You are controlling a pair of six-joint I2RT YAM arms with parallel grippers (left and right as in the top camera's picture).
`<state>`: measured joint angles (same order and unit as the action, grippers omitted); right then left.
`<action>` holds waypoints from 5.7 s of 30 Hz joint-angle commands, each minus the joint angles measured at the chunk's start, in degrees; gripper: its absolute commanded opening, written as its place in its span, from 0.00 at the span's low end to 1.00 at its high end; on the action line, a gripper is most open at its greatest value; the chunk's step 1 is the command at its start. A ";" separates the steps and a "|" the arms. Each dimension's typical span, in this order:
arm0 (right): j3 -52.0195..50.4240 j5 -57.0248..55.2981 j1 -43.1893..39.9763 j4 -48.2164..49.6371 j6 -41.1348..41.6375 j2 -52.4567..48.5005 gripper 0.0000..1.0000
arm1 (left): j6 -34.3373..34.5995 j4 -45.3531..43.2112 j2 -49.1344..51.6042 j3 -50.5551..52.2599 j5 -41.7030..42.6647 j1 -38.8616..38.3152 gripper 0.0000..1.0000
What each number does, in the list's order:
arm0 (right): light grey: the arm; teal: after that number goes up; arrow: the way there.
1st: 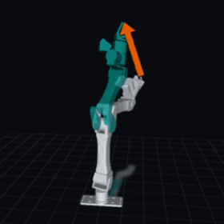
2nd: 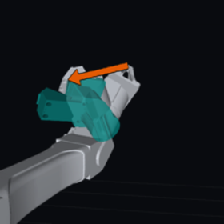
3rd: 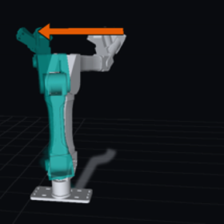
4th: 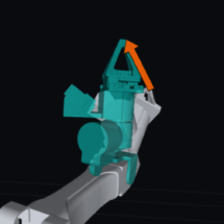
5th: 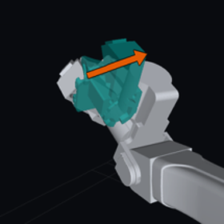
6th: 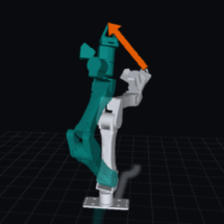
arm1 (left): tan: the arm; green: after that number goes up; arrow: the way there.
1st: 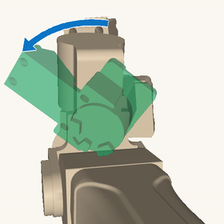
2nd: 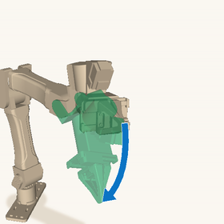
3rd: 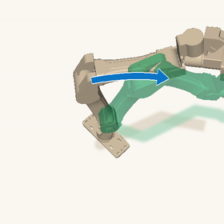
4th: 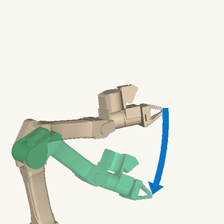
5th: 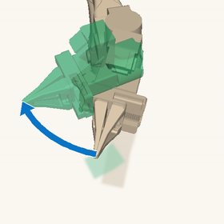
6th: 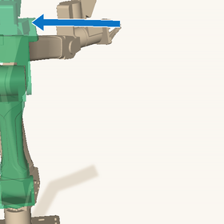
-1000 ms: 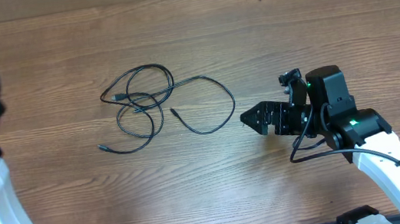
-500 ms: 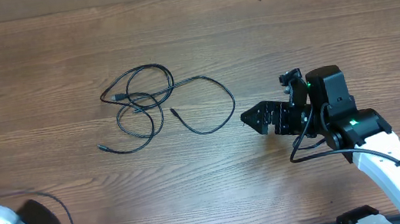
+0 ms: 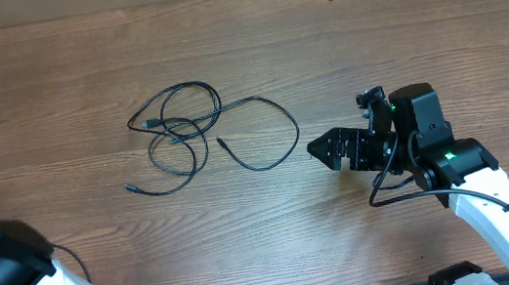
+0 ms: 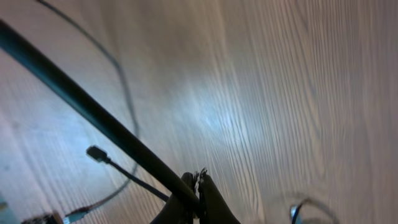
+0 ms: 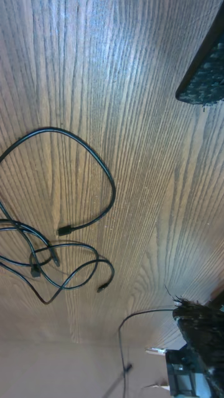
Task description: Untangle cables
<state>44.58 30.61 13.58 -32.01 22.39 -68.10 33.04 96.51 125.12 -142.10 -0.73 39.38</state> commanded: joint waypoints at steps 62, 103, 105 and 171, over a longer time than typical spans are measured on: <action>0.39 -1.51 -0.15 0.37 -0.37 -0.02 1.00 | -4.98 0.35 3.61 26.23 -4.11 -2.45 1.00; 0.39 -4.66 -0.17 -0.24 -0.39 -0.02 1.00 | -15.02 -18.56 3.58 26.62 11.19 -41.70 1.00; 0.39 -4.70 -0.17 -0.26 -0.42 -0.02 1.00 | -11.76 -18.16 3.61 26.62 7.04 -43.78 1.00; 0.39 -5.31 -0.17 -2.01 -1.92 -0.02 1.00 | -6.08 -23.87 -12.76 33.88 0.94 -47.10 0.04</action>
<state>44.58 25.67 13.58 -34.13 20.91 -68.10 27.05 72.62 122.80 -103.22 -0.62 -7.40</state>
